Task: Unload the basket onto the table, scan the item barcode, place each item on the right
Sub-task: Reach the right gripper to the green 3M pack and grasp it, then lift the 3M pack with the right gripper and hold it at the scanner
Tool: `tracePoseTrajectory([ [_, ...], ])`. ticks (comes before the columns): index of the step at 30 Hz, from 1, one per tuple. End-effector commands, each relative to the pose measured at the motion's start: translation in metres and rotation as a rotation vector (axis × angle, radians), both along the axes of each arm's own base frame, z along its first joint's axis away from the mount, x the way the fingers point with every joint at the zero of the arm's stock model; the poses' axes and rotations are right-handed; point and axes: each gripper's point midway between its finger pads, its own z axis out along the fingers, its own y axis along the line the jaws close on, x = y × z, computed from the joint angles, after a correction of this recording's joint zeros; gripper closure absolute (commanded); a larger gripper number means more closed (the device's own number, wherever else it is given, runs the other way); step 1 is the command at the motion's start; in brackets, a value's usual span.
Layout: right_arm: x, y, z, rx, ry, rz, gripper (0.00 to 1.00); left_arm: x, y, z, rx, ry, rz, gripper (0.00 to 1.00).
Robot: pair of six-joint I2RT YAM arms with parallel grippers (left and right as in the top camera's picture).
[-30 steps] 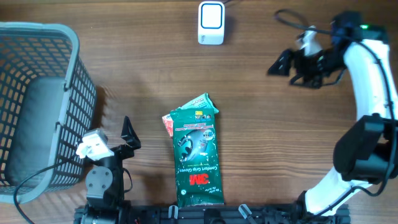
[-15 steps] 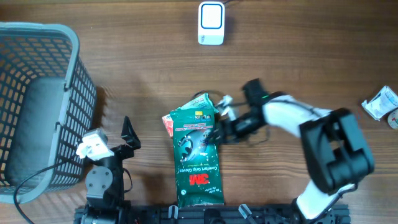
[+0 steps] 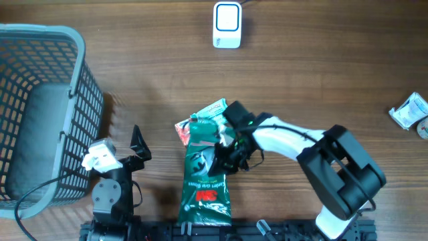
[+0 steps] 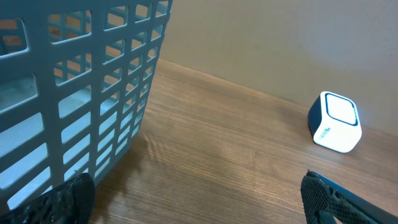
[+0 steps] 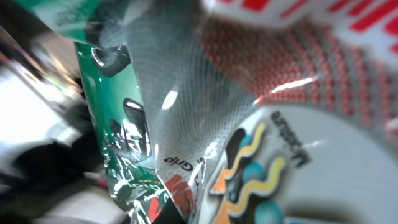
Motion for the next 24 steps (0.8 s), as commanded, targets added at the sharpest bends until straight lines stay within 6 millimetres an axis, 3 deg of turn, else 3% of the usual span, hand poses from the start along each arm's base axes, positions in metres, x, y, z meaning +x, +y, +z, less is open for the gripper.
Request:
tracePoseTrajectory([
  [1, 0.011, 0.014, 0.094, 0.182, 0.613, -0.228, 0.96, -0.001, 0.004, 0.0, -0.003, -0.006, 0.02, 0.0],
  [3, 0.021, 0.007, 0.106, 0.08, 0.89, -0.342, 0.96, -0.001, 0.004, 0.0, -0.003, -0.006, 0.02, 0.0],
  [7, 0.029, 0.006, 0.124, -0.06, 1.214, -0.409, 0.96, -0.001, 0.004, 0.0, -0.003, -0.006, 0.02, 0.0],
  [10, 0.039, 0.004, 0.129, -0.053, 1.24, -0.416, 0.96, -0.001, 0.004, 0.0, -0.003, -0.006, 0.02, 0.0],
  [14, 0.06, -0.016, 0.127, -0.038, 1.303, -0.514, 0.96, -0.001, 0.004, 0.0, -0.003, -0.006, 0.02, 0.0],
  [21, 0.102, -0.079, 0.125, -0.012, 1.557, -0.782, 0.95, -0.001, 0.004, 0.0, -0.003, -0.006, 0.02, 0.0],
  [24, 0.121, -0.115, 0.127, 0.04, 1.67, -0.903, 0.96, -0.001, 0.004, 0.0, -0.003, -0.006, 0.02, 0.0],
])
